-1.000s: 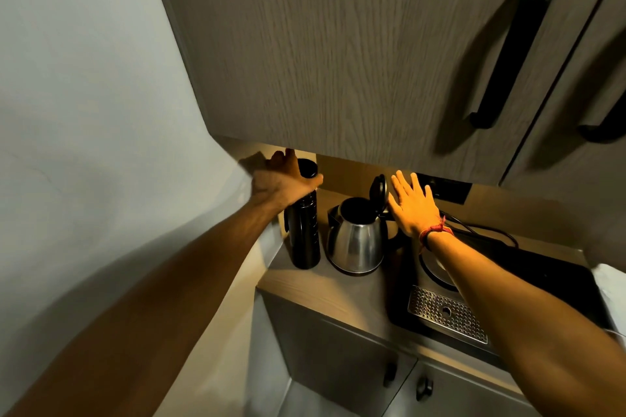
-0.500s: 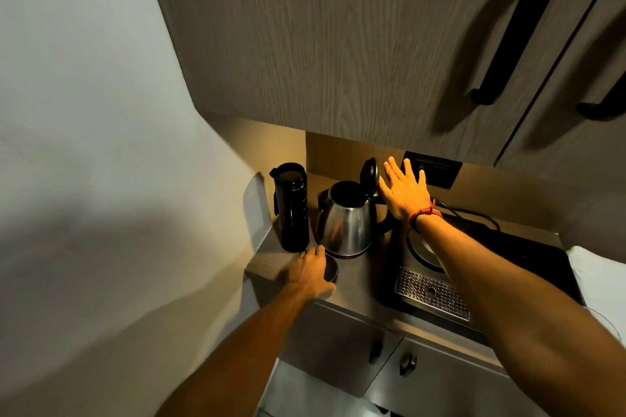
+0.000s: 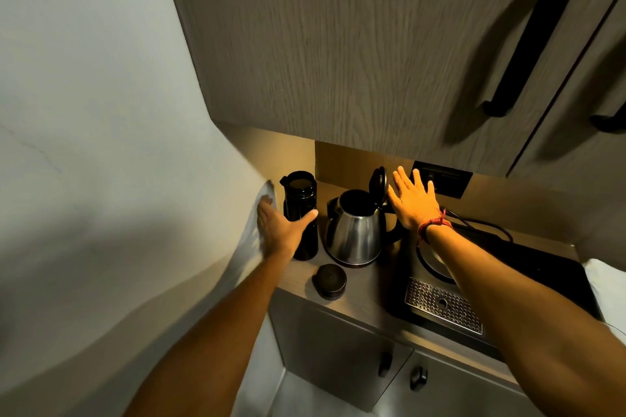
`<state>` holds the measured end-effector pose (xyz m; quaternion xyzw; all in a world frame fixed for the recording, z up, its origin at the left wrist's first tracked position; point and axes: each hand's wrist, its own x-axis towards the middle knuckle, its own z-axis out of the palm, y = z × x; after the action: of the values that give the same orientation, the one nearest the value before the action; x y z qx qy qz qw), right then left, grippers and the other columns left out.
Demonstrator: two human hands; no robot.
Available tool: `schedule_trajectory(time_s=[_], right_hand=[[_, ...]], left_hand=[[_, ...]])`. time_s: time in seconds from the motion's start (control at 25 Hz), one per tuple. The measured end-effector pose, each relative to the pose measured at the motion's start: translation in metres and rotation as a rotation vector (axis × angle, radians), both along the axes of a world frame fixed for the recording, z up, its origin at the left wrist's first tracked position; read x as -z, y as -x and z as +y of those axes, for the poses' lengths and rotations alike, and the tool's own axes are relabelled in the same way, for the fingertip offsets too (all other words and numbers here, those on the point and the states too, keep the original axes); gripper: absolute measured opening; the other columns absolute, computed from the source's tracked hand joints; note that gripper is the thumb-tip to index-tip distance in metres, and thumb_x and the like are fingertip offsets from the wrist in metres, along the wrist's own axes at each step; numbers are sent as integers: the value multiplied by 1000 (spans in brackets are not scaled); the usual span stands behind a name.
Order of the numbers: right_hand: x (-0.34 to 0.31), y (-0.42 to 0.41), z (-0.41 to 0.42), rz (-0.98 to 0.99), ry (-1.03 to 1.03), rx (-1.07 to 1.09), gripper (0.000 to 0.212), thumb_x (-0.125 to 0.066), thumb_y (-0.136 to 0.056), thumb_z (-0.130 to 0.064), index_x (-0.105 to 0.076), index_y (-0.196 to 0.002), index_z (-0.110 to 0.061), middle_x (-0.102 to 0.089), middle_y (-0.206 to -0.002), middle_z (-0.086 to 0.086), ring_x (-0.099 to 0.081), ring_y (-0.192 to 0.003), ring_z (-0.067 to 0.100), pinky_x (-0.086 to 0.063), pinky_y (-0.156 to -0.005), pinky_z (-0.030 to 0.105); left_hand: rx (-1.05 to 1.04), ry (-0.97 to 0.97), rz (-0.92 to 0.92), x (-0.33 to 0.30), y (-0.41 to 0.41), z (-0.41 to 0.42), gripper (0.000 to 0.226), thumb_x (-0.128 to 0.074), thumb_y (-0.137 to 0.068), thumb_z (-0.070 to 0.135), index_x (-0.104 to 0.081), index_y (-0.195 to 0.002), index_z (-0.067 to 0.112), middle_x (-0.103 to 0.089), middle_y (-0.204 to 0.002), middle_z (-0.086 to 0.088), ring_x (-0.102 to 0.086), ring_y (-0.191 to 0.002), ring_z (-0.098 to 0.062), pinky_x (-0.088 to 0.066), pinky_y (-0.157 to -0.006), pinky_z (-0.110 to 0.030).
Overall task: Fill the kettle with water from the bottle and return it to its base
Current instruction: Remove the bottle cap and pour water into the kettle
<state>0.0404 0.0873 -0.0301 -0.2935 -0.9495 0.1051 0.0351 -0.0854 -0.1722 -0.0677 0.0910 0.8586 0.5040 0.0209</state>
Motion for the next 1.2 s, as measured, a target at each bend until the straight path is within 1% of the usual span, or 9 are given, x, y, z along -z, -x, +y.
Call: schedule_trajectory(time_s=[0.12,0.24,0.32,0.44,0.6,0.68,0.8,0.96,1.2], right_hand=[[-2,0,-2,12,22,13,62,-15,-99,-48,-7,-153,-20,1,-164,0,7,-151,28,0,-122,56],[-4,-1,-4,11,37,22,62,-15,-99,-47,-7,-154,-20,1,-164,-1,6,-151,28,0,-121,56],[-4,-2,-4,3,23,23,62,-15,-99,-48,-7,-154,-20,0,-164,0,5,-151,29,-1,-121,56],[-4,-3,-2,-4,31,32,64,-14,-98,-50,-8,-154,-19,0,-164,0,5,-151,29,-1,-121,56],[-3,-2,-2,-1,42,31,64,-14,-98,-49,-7,-154,-19,0,-164,0,5,-151,28,-2,-122,56],[-2,-1,-1,7,48,25,65,-14,-98,-51,-7,-154,-19,-1,-164,-1,5,-151,28,-2,-122,55],[0,-2,0,21,54,17,66,-13,-97,-52,-7,-154,-19,-1,-164,0,5,-151,28,-2,-122,55],[2,-4,2,35,45,11,66,-13,-97,-52,-7,-154,-19,-1,-165,1,5,-151,27,-3,-122,55],[2,-3,3,57,51,6,67,-14,-96,-54,-8,-154,-19,-3,-164,0,3,-151,27,-3,-122,54]], left_hand=[[119,-132,-171,-11,12,14,82,-93,-64,29,-52,-133,13,-64,-128,-10,-59,-121,-29,-48,-93,-33],[74,-124,-62,-8,4,20,75,-93,-64,20,-56,-128,12,-67,-122,-11,-63,-113,-29,-47,-84,-28],[76,-112,67,-5,-2,21,74,-92,-64,25,-55,-127,12,-66,-120,-11,-63,-111,-30,-52,-86,-34],[187,80,197,-11,-2,21,79,-87,-62,46,-50,-126,17,-59,-118,-6,-61,-106,-28,-56,-85,-45],[341,316,336,-30,-3,21,74,-70,-57,67,-46,-114,26,-54,-106,1,-58,-91,-20,-53,-71,-37],[384,439,412,-38,-1,25,74,-66,-57,68,-46,-111,22,-53,-101,-1,-60,-87,-25,-49,-66,-35],[397,583,431,-49,3,29,84,-68,-57,69,-47,-122,18,-58,-110,-8,-63,-95,-32,-52,-71,-39],[412,717,467,-60,7,31,90,-70,-57,71,-48,-126,16,-61,-115,-10,-63,-100,-31,-50,-74,-37],[479,862,529,-72,7,35,84,-70,-59,67,-49,-123,16,-62,-112,-10,-62,-96,-29,-52,-74,-37]])
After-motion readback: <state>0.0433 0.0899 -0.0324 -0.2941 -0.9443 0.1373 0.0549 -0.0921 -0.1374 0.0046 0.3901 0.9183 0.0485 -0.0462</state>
